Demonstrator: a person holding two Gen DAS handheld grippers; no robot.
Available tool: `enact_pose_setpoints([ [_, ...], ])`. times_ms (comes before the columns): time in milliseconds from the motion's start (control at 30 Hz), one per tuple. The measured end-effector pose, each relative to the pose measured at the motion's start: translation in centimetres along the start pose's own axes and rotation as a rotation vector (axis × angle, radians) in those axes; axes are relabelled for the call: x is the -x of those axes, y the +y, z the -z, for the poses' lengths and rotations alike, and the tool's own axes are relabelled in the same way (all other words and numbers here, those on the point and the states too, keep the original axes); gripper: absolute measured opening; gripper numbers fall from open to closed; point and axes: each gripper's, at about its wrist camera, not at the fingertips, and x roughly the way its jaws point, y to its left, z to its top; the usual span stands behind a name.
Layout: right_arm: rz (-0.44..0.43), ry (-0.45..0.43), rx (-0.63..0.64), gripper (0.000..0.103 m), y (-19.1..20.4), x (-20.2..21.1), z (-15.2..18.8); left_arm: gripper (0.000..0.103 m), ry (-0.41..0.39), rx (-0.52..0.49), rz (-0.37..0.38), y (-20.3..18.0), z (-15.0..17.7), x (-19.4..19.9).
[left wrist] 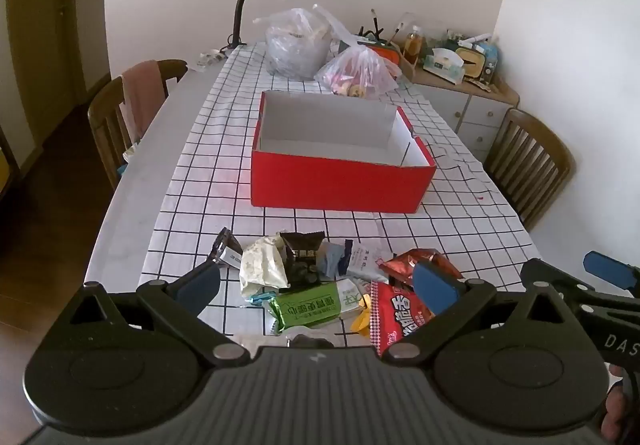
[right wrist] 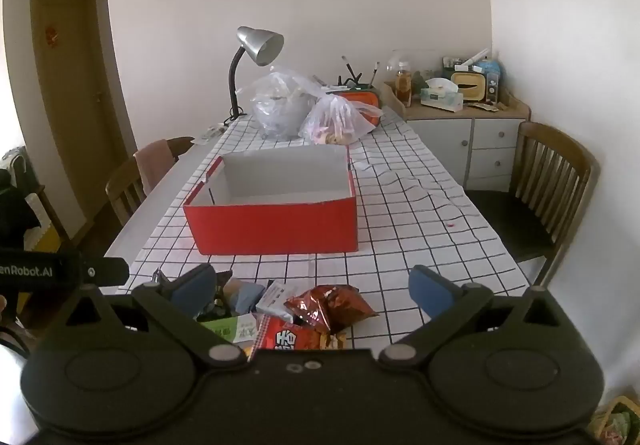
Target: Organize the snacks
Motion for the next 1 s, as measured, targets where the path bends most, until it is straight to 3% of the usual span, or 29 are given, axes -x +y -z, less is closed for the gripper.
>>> enact_pose_setpoints([
  [300,-0.012,0.004,0.002,0.103,0.4,-0.4,-0.1,0.103,0.011,-0.018,-0.040,0.0,0.1,-0.6],
  [800,0.010,-0.019,0.034,0.103,1.3,-0.6,-0.5,0.103,-0.004,-0.042,-0.044,-0.3,0.1,-0.4],
  [1000,-0.019,-0.013,0.059,0.103,1.7,-0.6,-0.5,0.103,-0.008,-0.039,-0.046,-0.4,0.1,-0.1],
])
